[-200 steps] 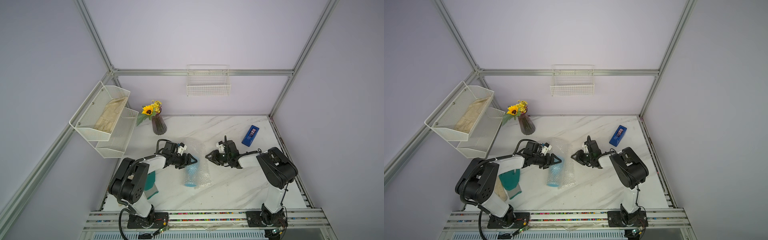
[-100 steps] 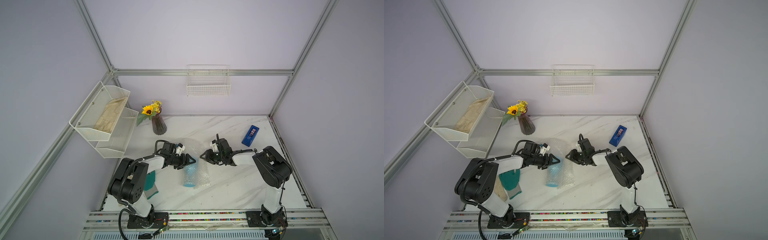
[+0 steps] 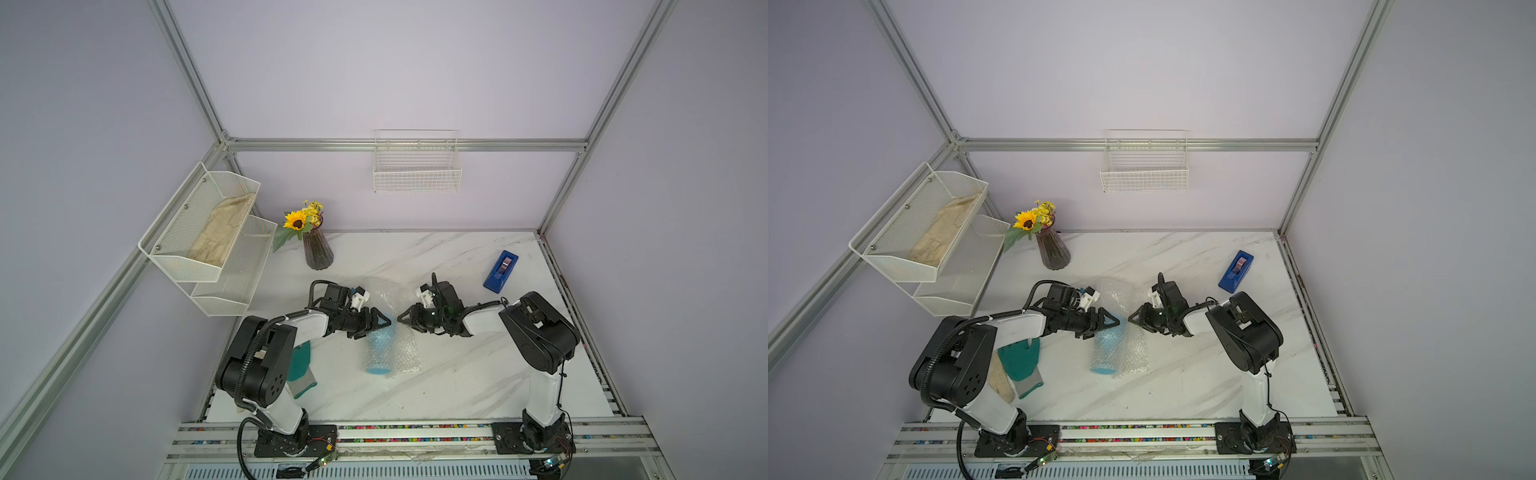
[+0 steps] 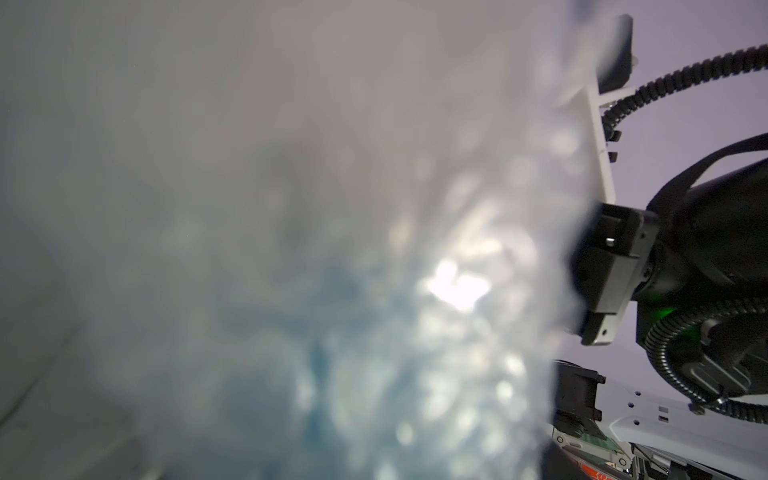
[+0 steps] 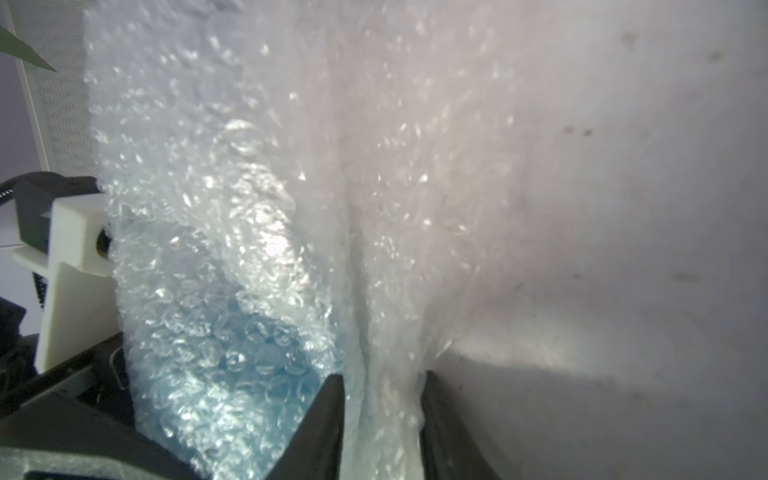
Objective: Wrap wine glasses in bubble wrap
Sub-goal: Wrap the wine glass in bubble wrap.
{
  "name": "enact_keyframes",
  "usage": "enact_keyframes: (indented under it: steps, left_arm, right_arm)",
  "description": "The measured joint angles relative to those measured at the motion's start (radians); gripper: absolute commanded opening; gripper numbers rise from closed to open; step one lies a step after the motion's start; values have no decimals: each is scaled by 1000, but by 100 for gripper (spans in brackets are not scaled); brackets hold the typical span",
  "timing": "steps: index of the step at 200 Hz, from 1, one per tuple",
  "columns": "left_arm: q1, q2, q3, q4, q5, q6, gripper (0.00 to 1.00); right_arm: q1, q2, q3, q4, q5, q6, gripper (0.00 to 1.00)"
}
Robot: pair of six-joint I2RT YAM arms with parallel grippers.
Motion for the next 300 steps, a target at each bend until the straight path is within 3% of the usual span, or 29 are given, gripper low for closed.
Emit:
enact_keyframes:
  steps: [35,141,171,242,268,300]
  left_arm:
    - [0,3,0,3,2,0,66]
    - [-8,24,-15,53,26,-8,65]
    - [-32,32,-15,78,23,-18,65]
    - [-83,63,-15,151,32,-47,65]
    - [-86,83,-15,177,43,-64,66]
    - [-86,99,-14,201,61,-70,84]
  right_arm:
    - [2,0,-43,45,-34,22,17]
    - [6,-97,-153,57,-35,85,9]
    - [14,-136,-159,62,-37,109,0]
    - [19,-227,-174,34,-5,133,0]
    - [21,-227,-175,29,10,142,10]
    - [23,-242,-180,26,22,149,11]
